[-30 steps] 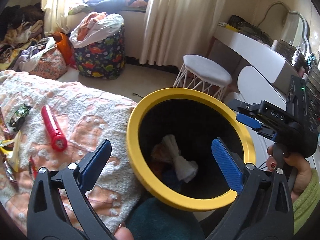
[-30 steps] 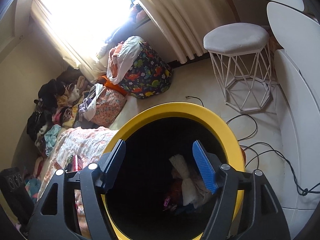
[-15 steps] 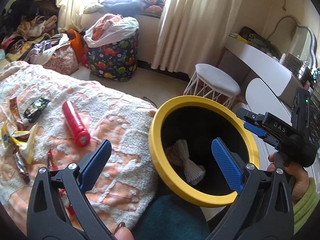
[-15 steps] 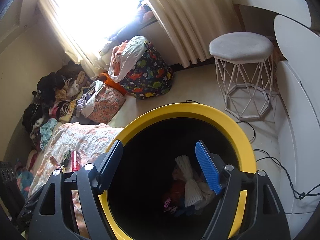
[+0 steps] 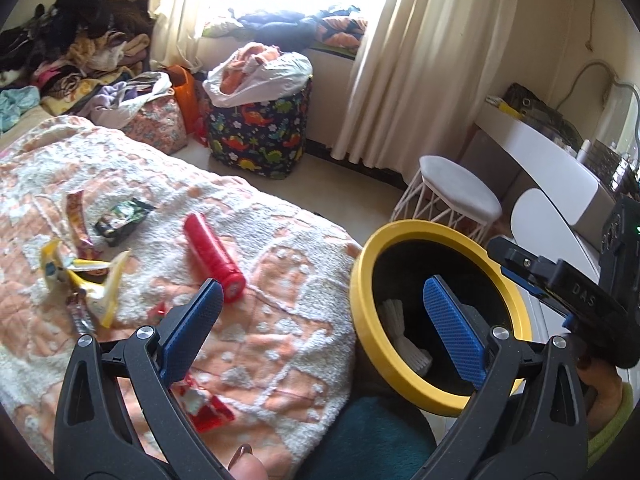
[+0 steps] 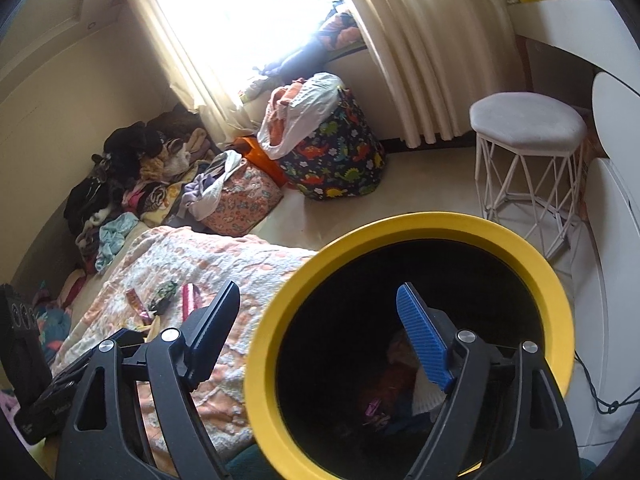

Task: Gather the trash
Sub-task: 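Move both open tools back toward the snack wrappers on the bed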

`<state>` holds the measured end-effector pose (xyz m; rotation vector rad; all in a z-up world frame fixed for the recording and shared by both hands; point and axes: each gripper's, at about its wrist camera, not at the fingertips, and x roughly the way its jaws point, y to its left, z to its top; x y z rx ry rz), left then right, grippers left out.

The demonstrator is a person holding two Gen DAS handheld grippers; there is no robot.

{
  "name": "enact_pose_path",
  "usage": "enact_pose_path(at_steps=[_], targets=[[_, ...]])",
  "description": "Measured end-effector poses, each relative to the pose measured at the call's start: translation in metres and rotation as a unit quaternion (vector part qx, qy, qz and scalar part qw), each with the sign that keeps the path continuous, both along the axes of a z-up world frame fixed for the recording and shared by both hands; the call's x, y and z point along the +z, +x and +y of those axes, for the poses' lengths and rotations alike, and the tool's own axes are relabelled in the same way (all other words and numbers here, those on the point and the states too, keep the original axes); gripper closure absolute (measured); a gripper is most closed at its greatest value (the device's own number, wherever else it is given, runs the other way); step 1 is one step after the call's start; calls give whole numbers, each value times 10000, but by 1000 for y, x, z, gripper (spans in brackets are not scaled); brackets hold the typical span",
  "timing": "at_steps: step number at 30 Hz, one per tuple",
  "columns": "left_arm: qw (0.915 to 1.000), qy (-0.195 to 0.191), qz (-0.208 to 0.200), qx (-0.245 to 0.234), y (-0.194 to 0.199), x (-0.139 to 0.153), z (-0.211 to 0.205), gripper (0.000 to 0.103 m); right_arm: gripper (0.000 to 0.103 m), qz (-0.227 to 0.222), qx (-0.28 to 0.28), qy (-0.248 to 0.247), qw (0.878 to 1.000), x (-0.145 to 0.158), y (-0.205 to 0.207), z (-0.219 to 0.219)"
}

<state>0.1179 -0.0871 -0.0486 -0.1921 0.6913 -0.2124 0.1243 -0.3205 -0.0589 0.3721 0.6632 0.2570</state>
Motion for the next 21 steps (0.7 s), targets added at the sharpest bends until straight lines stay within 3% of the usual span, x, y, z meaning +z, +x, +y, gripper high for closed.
enact_pose_path(at_steps=[21], targets=[[9982, -121, -146, 565, -10, 8, 51, 11, 20, -279, 592, -170, 9977, 15, -16, 60]])
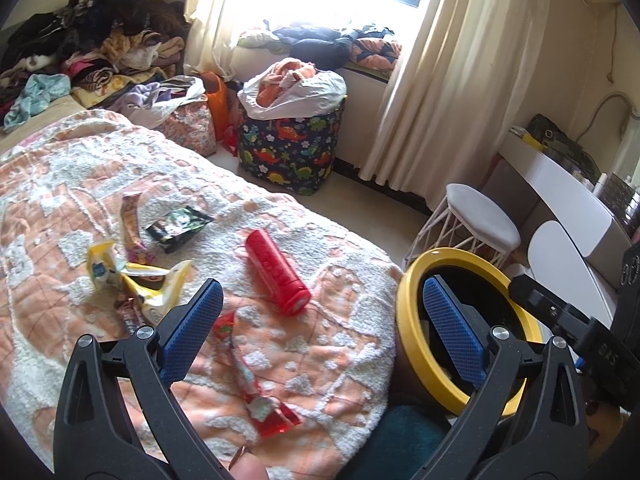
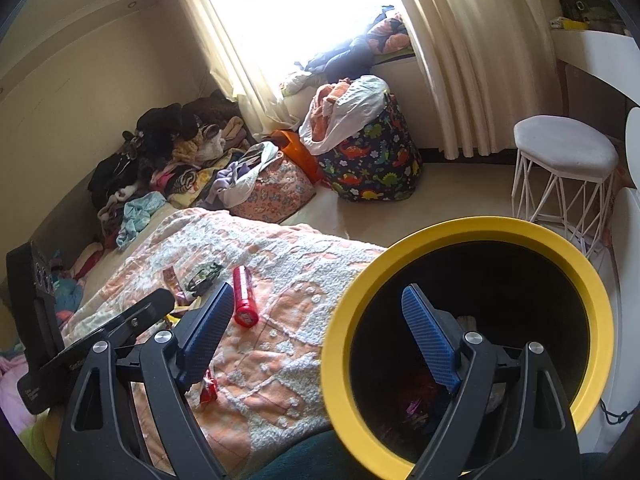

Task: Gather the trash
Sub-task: 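Move both open tools back toward the snack wrappers on the bed, then grasp the yellow chip bag with the left tool while the right tool grasps the red snack wrapper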

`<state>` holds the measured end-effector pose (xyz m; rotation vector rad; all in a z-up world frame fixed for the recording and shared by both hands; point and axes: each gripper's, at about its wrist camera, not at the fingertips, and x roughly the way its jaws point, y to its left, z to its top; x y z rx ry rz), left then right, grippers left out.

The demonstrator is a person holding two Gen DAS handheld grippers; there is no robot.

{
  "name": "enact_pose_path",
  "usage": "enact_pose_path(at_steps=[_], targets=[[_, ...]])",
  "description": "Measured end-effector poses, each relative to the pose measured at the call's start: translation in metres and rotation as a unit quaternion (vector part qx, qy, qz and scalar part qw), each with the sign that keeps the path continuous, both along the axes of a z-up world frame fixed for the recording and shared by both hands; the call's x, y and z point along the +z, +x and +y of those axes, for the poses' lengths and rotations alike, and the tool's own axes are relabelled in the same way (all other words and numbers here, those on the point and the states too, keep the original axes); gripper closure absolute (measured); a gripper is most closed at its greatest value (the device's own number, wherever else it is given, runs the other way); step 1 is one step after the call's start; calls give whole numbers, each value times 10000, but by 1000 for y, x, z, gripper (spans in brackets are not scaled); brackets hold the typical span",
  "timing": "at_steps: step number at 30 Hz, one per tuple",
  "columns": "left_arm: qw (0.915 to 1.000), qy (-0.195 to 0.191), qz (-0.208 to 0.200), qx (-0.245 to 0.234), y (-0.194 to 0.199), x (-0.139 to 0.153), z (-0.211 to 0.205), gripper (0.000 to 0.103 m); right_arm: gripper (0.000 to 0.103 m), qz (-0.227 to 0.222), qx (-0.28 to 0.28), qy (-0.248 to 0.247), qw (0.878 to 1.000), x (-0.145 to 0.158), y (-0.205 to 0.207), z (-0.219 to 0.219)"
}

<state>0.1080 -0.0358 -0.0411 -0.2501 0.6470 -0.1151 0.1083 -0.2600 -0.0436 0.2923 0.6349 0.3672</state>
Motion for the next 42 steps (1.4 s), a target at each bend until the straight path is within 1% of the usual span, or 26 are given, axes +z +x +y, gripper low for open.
enact_pose_path(at_steps=[13, 24, 30, 34, 39, 42], targets=[[9980, -203, 44, 594, 3, -10, 48, 11, 20, 82, 656, -239, 9975, -5, -10, 61], [9937, -334, 63, 1065, 2, -17, 88, 11, 20, 195, 1204, -552, 9910, -15, -21, 114], [9898, -397, 126, 1362, 4, -25, 112, 11, 20, 290, 1567, -840, 9836, -28, -24, 144], [9854, -675, 207, 1549, 5, -36, 133, 11, 20, 440, 1711, -988, 9793, -40, -18, 158], [9795, -853, 353, 1793, 10, -50, 154, 11, 20, 653, 1790, -1024, 9763, -51, -9, 170], [9773, -939, 392, 1861, 12, -55, 161, 11, 20, 760, 1799, -1053, 9751, -57, 0, 175]])
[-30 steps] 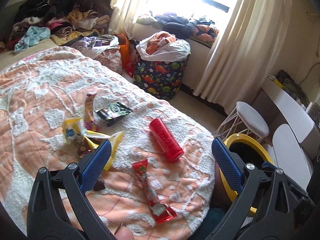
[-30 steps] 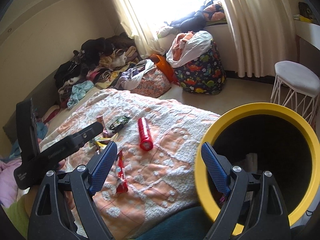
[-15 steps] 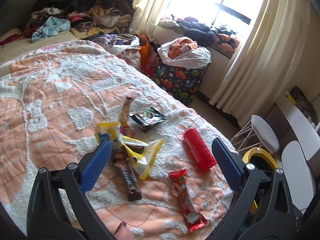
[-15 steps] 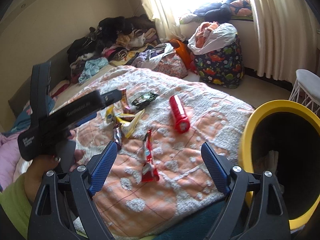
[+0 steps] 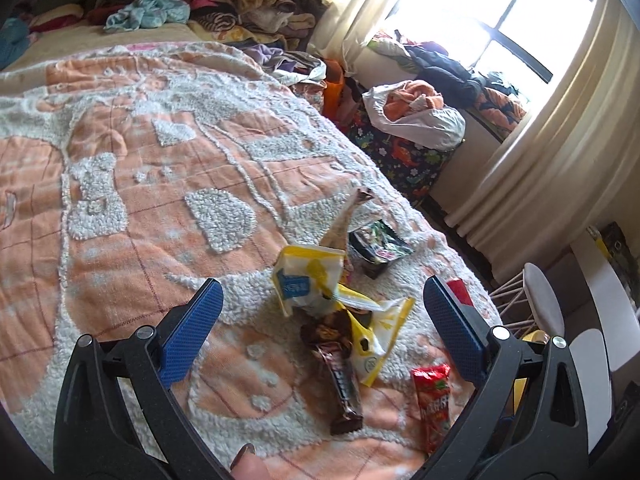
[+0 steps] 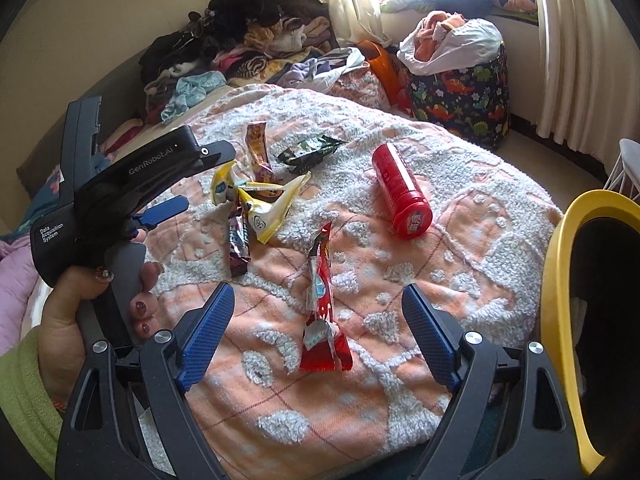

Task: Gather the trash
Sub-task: 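Grasp the yellow chip bag with the left tool while the right tool grasps the red snack wrapper, then lift and carry the yellow chip bag and red wrapper over the yellow bin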

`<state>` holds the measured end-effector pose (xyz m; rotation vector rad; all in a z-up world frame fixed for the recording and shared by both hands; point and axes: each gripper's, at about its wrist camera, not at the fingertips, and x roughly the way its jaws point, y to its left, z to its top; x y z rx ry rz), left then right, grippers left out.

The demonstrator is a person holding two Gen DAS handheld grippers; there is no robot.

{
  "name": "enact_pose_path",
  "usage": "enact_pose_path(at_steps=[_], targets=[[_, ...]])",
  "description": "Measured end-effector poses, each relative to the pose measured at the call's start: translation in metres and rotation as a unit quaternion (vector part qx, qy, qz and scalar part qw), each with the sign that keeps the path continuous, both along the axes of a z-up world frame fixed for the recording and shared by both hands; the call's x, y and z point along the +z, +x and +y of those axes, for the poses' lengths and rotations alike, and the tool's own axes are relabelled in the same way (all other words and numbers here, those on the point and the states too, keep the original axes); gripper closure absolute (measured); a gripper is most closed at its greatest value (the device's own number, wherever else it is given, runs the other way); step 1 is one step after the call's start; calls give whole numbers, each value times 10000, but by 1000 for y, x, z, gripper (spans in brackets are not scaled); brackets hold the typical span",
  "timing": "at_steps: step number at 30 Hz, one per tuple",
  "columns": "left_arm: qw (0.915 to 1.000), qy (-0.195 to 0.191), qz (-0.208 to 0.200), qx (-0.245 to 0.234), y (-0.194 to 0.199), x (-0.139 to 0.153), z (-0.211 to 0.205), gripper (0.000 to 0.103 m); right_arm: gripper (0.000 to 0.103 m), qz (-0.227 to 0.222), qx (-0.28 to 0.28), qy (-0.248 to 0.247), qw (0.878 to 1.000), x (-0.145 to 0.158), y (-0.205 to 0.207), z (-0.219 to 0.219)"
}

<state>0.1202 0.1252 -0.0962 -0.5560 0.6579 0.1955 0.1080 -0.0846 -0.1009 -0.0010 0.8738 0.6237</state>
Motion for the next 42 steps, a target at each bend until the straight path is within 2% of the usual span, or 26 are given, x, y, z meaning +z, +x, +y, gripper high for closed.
enact_pose_path(at_steps=[7, 10, 12, 14, 17, 18, 20, 29, 42], targets=[[9997, -192, 168, 45, 13, -16, 9, 18, 28, 416, 101, -219, 9988, -22, 19, 21], [9996, -187, 196, 37, 18, -18, 10, 24, 40, 618, 130, -494, 9968, -34, 24, 31], [9996, -214, 190, 12, 21, -19, 11, 34, 49, 633, 134, -589, 9962, -39, 24, 34], [9995, -227, 223, -57, 26, -21, 9, 40, 64, 651, 75, -542, 9964, -40, 25, 29], [9994, -202, 257, -103, 27, -23, 5, 58, 80, 762, -50, -344, 9965, -42, 28, 18], [9994, -203, 262, -125, 27, -23, 4, 69, 81, 791, -83, -275, 9965, -42, 28, 14], [9992, -192, 275, -195, 26, -22, 2, 73, 85, 770, -78, -210, 9968, -40, 27, 11], [9986, -204, 130, -469, 14, -7, -10, 73, 86, 457, 18, -121, 9989, -26, 14, 5], [9966, -222, -174, -772, 6, 24, -30, 73, 86, 336, -159, 102, 9993, -16, 4, -15]])
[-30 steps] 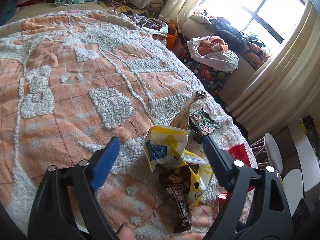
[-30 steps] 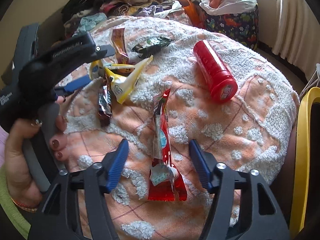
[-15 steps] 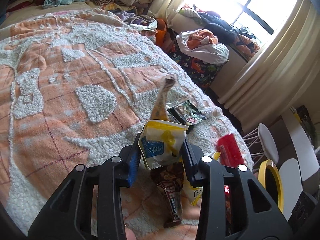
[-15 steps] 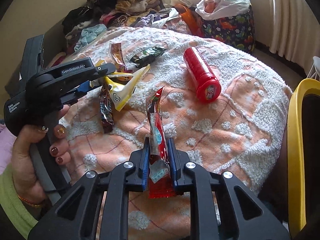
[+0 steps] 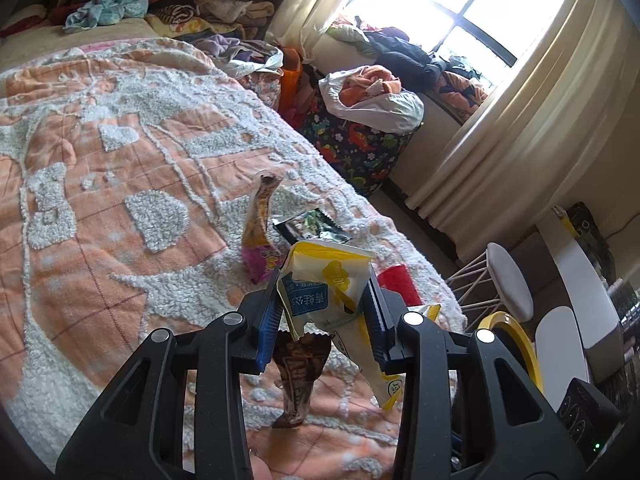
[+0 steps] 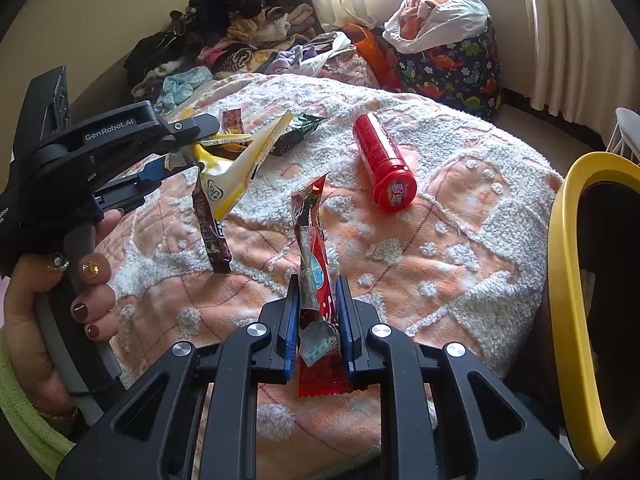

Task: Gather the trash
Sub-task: 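Lift and carry the yellow chip bag and red wrapper over the yellow bin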

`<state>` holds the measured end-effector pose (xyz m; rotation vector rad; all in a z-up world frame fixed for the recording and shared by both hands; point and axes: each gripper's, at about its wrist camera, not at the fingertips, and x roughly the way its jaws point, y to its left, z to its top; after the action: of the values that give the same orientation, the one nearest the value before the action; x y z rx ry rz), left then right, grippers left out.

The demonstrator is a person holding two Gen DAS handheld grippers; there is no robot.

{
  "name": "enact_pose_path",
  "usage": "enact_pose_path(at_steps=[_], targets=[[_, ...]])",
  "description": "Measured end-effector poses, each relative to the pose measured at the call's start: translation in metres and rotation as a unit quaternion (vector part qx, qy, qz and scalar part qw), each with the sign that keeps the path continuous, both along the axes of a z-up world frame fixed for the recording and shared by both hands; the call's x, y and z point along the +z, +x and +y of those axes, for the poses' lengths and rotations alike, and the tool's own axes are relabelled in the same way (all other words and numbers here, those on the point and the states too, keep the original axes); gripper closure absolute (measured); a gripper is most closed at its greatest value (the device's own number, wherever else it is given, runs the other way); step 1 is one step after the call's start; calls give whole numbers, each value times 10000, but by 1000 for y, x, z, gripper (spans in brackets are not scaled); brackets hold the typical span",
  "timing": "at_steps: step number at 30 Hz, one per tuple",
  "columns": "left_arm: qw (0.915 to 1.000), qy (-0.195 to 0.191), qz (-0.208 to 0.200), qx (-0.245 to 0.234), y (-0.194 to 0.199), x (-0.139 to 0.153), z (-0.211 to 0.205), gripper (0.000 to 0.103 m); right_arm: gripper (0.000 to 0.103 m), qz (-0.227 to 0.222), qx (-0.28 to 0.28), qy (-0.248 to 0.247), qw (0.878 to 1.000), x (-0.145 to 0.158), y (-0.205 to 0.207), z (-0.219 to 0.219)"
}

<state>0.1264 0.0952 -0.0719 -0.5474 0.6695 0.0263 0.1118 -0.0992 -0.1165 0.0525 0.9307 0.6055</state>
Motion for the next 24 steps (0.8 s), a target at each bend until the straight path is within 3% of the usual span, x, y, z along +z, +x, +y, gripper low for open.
enact_pose_path(at_steps=[24], targets=[[9988, 223, -189, -404, -6, 25, -39, 73, 86, -259, -391, 252, 9986, 21, -14, -39]])
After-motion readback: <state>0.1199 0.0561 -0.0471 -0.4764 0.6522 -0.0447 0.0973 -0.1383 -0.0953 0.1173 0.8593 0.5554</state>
